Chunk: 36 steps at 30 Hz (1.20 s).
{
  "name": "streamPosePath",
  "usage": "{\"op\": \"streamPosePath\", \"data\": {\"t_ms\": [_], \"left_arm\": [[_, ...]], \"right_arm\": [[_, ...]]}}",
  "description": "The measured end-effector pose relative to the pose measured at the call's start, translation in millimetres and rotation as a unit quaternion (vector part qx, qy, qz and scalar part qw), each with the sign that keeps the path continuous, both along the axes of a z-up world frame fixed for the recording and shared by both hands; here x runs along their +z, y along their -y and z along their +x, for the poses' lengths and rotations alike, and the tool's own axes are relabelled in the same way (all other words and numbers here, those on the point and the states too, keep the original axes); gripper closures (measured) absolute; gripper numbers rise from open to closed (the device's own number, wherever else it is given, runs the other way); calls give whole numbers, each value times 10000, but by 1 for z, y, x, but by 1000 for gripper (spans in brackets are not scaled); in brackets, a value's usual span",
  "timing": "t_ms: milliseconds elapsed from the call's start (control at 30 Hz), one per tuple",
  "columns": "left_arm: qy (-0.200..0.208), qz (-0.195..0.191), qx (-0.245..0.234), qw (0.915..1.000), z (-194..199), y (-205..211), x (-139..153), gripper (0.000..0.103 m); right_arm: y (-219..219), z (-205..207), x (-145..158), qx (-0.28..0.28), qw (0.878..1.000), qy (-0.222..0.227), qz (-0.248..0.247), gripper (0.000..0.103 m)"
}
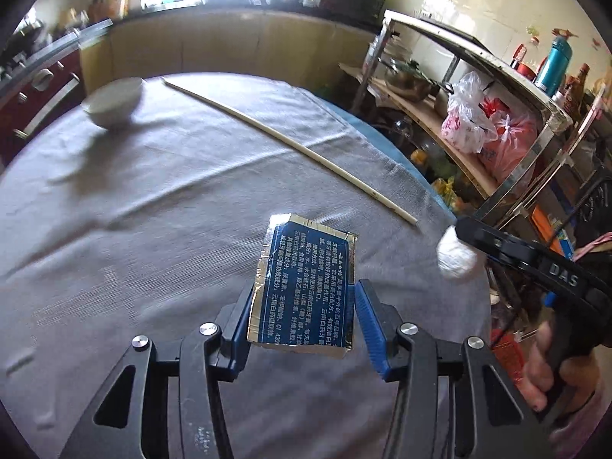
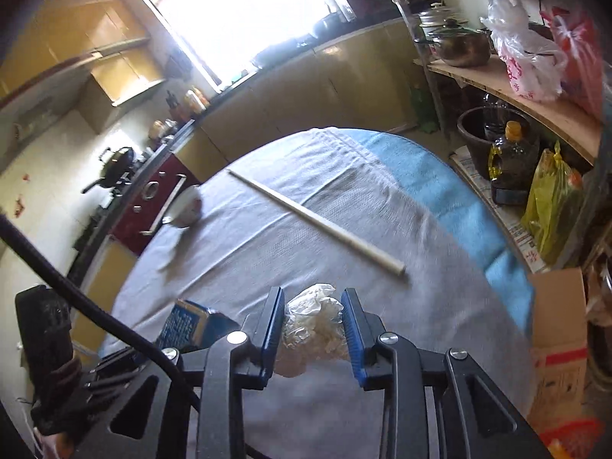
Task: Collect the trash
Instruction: 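Carry the tissue and blue box to the red basket and release both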
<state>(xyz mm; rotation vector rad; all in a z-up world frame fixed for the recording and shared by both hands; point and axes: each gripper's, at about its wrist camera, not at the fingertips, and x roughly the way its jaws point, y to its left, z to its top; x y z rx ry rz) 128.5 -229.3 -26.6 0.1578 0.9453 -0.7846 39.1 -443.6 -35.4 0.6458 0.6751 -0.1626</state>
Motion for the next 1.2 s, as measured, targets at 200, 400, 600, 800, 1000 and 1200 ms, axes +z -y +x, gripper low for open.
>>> {"op": "streamPosePath", "data": {"t_ms": [200, 400, 600, 800, 1000, 1200], "left_arm": [[694, 301, 278, 9967, -45, -45, 22, 51], [1074, 574, 491, 9913, -84, -79, 35, 51], [1421, 627, 598, 9861, -112, -97, 43, 51], [1528, 698, 630, 9838, -133, -101, 42, 51], [1691, 814, 571, 9806, -155, -98, 44, 51], [1826, 873, 517, 9779, -173, -93, 46, 51]], "right_arm": [[-47, -45, 15, 291, 9992, 272, 87, 70], [-87, -75, 27, 531, 9975, 458, 35, 70], [-113, -98, 41, 708, 9955, 609, -135, 70], [-123, -116, 44, 794, 9945, 663, -149, 70], [-126, -134, 44, 809, 9939, 746, -109, 70], [-125, -152, 46, 811, 9926, 901, -45, 70]]}}
